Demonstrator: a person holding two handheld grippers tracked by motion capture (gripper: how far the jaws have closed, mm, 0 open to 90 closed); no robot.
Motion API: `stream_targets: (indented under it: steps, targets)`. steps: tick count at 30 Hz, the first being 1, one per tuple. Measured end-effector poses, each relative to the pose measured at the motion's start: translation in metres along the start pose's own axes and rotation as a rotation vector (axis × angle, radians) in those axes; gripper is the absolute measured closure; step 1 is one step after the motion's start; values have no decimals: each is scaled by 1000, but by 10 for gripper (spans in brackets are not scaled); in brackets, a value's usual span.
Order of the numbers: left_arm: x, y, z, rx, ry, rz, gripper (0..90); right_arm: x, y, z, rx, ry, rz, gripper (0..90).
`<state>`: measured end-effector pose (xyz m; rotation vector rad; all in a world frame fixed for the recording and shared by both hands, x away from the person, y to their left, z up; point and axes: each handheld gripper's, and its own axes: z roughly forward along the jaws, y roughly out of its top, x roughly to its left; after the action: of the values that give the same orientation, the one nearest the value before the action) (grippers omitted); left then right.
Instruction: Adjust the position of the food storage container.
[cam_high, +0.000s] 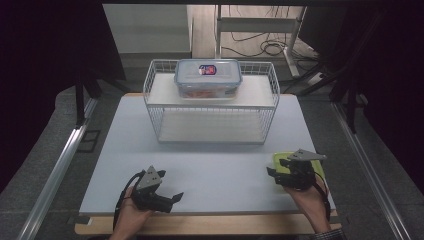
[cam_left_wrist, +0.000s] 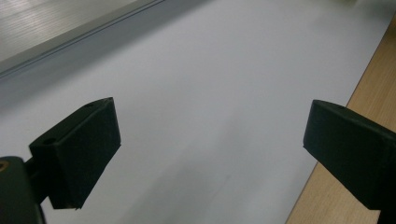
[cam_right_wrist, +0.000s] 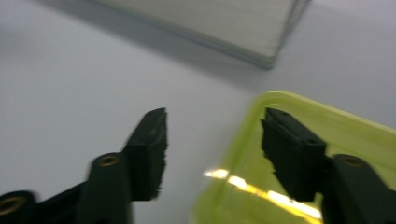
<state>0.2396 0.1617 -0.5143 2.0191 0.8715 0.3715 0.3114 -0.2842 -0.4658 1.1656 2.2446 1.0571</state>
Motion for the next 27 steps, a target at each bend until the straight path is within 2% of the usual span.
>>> stream_targets:
  steps: [5,8,10,18,20,27]
  targets:
    - [-1,0,1,5,0,7,43,-24,-3,-12,-28,-72,18,669]
    - [-1,0,1,8,2,9,44,-38,-6,-18,-28,-112,36,808]
    - [-1,0,1,9,3,9,44,-49,-9,-21,-19,-147,55,865]
    - [-1,0,1,15,9,15,47,-88,-27,-35,-8,-250,142,893]
    - [-1,0,1,15,9,14,47,-94,-31,-37,1,-269,159,893]
    - [-1,0,2,21,11,15,48,-109,-43,-38,50,-334,177,893]
